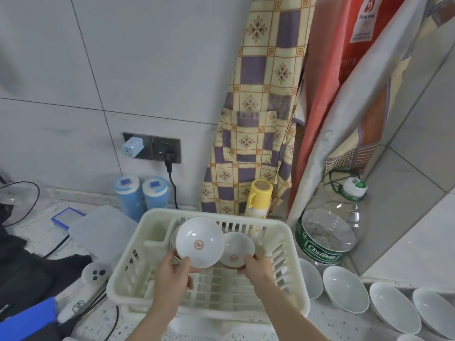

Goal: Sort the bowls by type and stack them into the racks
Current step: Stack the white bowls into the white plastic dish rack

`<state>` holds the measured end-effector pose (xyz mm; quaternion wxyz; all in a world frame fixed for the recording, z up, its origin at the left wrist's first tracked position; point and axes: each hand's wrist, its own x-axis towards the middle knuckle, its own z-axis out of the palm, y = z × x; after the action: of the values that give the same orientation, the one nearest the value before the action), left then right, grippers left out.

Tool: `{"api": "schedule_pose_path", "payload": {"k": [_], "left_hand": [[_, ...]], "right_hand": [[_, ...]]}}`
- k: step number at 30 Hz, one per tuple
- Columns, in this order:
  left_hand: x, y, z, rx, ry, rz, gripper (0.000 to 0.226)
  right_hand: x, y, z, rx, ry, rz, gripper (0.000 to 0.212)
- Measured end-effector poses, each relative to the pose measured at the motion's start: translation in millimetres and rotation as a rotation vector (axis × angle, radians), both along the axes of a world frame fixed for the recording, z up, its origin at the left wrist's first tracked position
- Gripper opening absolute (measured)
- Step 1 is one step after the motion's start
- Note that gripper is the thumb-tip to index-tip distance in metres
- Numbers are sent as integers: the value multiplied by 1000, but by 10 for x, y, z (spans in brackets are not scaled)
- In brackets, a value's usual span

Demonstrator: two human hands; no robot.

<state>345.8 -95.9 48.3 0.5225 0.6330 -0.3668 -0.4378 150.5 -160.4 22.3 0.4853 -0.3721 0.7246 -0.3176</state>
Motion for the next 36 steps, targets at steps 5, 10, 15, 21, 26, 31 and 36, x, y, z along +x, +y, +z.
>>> {"api": "schedule_pose_path", "payload": {"k": [5, 10, 15, 21, 26, 31, 36], "left_hand": [[56, -123, 1, 23, 86, 0, 27], [103, -191, -32, 34, 147, 60, 27], [101, -188, -34, 58, 157, 37, 28], [120, -187, -27, 70, 197, 60, 26], [122, -180, -8, 64, 227, 69, 23], [99, -212, 9, 79, 213, 31, 21], [-8, -290, -22, 120, 185, -1, 19]], "right_hand": [[-28, -41, -83, 66, -37, 6, 28], [-37, -72, -133, 104, -55, 13, 39], [-31, -83, -158, 150, -50, 28, 40], [-30, -93, -174, 176, -73, 31, 36], [-27, -68, -154, 208, -89, 38, 29], [-71, 20, -81, 114, 136, 62, 40], [-111, 90, 20, -184, 89, 23, 37]]}}
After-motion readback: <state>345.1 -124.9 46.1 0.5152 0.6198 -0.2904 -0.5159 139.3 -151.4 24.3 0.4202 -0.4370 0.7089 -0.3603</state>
